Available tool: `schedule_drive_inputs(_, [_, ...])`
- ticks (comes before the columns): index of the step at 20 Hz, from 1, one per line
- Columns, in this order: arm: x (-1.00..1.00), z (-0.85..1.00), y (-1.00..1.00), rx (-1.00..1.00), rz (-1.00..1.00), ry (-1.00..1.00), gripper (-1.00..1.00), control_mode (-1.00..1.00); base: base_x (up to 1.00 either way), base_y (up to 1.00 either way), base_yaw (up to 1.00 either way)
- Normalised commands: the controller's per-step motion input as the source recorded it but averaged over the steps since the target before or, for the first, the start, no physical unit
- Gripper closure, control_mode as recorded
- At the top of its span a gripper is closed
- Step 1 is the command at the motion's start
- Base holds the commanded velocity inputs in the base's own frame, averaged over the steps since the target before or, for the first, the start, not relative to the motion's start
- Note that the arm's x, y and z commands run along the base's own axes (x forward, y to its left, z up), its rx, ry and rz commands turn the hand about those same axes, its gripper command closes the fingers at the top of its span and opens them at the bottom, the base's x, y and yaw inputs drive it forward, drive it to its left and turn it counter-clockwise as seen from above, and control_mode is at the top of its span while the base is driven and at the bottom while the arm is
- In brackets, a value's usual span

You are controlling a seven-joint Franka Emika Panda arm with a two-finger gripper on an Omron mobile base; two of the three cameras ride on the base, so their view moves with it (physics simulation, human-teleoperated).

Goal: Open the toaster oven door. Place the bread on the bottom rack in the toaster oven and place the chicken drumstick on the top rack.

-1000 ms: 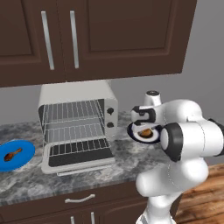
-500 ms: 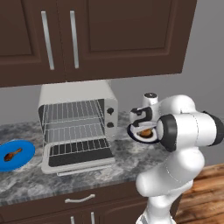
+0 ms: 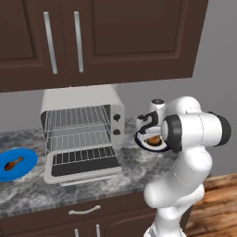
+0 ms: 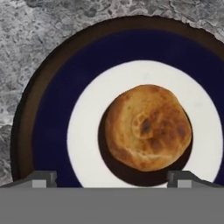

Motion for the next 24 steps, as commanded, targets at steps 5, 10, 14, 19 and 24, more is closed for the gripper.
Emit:
schedule_drive_inputs(5, [0.12, -0.01, -0.08, 0.00, -0.01, 0.00, -1.00, -1.00, 0.00, 0.00, 0.00])
schedule_drive_inputs(10, [0.12, -0.12, 0.00, 0.00, -0.03, 0.00, -1.00, -1.00, 0.00, 0.00, 0.00])
schedule_drive_inputs(14, [0.10, -0.15, 0.04, 0.00, -0.06, 0.00, -1.00, -1.00, 0.00, 0.00, 0.00])
schedule_drive_inputs(19, [0.11, -0.13, 0.00, 0.00, -0.07, 0.00, -1.00, -1.00, 0.00, 0.00, 0.00])
schedule_drive_inputs(24, [0.12, -0.14, 0.00, 0.00, -0.08, 0.00, -1.00, -1.00, 0.00, 0.00, 0.00])
